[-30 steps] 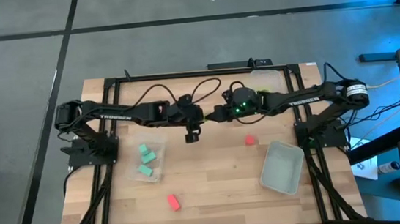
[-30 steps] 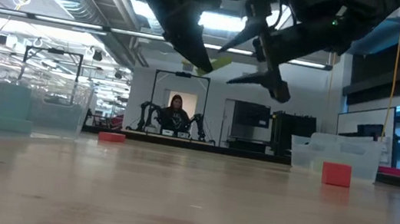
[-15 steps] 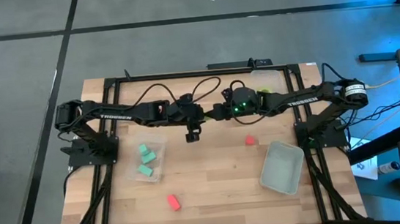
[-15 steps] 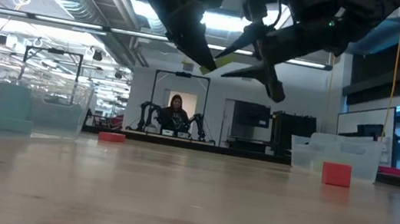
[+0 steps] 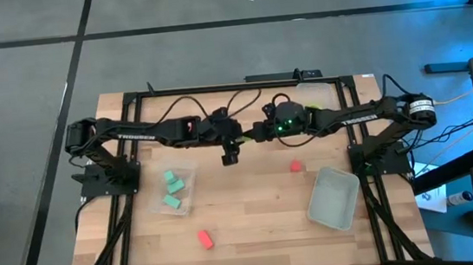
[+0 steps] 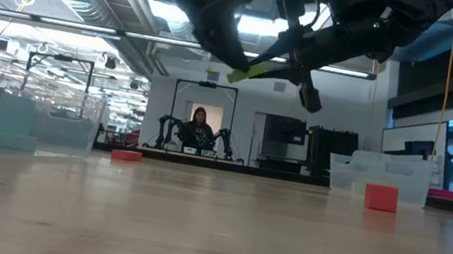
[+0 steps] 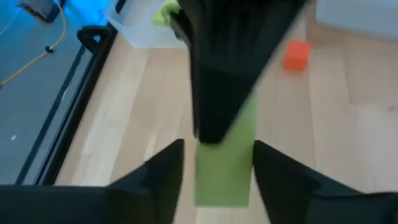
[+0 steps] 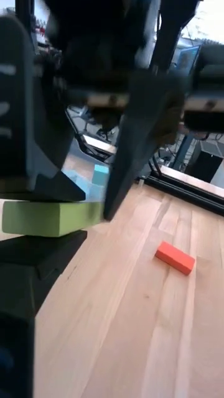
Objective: Sort & place blocks by color
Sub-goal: Put the green block into the right transparent bin
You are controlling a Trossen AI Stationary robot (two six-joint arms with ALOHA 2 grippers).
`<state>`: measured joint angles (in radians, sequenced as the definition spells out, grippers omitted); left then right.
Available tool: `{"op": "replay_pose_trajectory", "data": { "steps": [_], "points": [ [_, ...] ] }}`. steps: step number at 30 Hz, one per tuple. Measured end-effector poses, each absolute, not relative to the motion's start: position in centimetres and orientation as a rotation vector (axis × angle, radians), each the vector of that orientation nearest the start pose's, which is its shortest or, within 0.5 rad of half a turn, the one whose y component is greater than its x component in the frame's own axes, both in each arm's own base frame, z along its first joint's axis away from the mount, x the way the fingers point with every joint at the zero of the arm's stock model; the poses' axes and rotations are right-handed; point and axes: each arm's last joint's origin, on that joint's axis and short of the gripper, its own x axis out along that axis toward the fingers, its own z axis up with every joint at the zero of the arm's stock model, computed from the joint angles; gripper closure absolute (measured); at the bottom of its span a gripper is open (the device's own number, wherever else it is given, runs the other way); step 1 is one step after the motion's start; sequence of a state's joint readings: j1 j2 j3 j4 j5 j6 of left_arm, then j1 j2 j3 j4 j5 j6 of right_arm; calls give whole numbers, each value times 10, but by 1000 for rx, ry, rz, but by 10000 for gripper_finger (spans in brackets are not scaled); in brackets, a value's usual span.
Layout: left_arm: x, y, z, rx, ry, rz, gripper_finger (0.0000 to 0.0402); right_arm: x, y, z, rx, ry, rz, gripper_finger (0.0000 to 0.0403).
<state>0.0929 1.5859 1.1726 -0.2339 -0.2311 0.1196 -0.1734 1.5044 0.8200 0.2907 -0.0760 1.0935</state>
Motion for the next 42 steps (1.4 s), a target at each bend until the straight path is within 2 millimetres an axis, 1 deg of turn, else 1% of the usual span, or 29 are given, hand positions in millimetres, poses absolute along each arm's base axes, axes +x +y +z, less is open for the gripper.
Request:
{"op": "replay_pose_trajectory", "data": {
  "steps": [2, 5, 7, 8, 10, 12, 14, 16, 18, 22, 24, 26, 28, 30, 32, 35, 39, 42],
  "points": [
    [347, 42, 274, 130, 669, 278, 189, 313, -54, 223, 1113, 305, -303, 342],
    [344, 46, 284, 110, 733, 274, 157, 304, -59, 229, 1082, 326, -318, 342],
    [338, 48, 291, 106, 791, 271, 147, 294, -66, 236, 1049, 338, -346, 342],
    [332, 49, 296, 100, 815, 272, 145, 288, -69, 239, 1022, 357, -362, 342],
    [320, 50, 310, 68, 787, 289, 145, 273, -74, 246, 967, 395, -390, 342],
    [301, 50, 323, 34, 723, 314, 147, 255, -76, 255, 911, 444, -412, 342],
    [283, 50, 336, 1, 582, 338, 147, 235, -77, 264, 858, 477, -435, 342],
    [260, 46, 342, -31, 447, 353, 147, 218, -77, 273, 806, 464, -444, 342],
    [239, 43, 343, -73, 285, 358, 147, 201, -76, 278, 778, 422, -440, 342],
    [197, 36, 333, -179, -20, 342, 147, 177, -68, 283, 701, 248, -358, 342],
    [180, 32, 326, -238, -148, 293, 147, 173, -65, 286, 668, 102, -262, 342],
    [166, 28, 319, -295, -256, 211, 147, 169, -62, 288, 640, -29, -167, 342],
    [156, 25, 314, -346, -339, 134, 147, 167, -60, 287, 649, -108, -119, 342],
    [149, 23, 311, -397, -405, 80, 147, 167, -59, 286, 645, -150, -99, 342],
    [145, 22, 308, -430, -428, 58, 147, 167, -58, 290, 635, -175, -77, 342],
    [141, 21, 310, -430, -442, 43, 147, 168, -55, 297, 650, -187, -53, 342],
    [142, 21, 309, -428, -438, 39, 147, 168, -51, 309, 637, -210, -17, 342],
    [142, 21, 309, -424, -435, 40, 147, 169, -49, 313, 603, -216, -6, 342]
  ]
}}
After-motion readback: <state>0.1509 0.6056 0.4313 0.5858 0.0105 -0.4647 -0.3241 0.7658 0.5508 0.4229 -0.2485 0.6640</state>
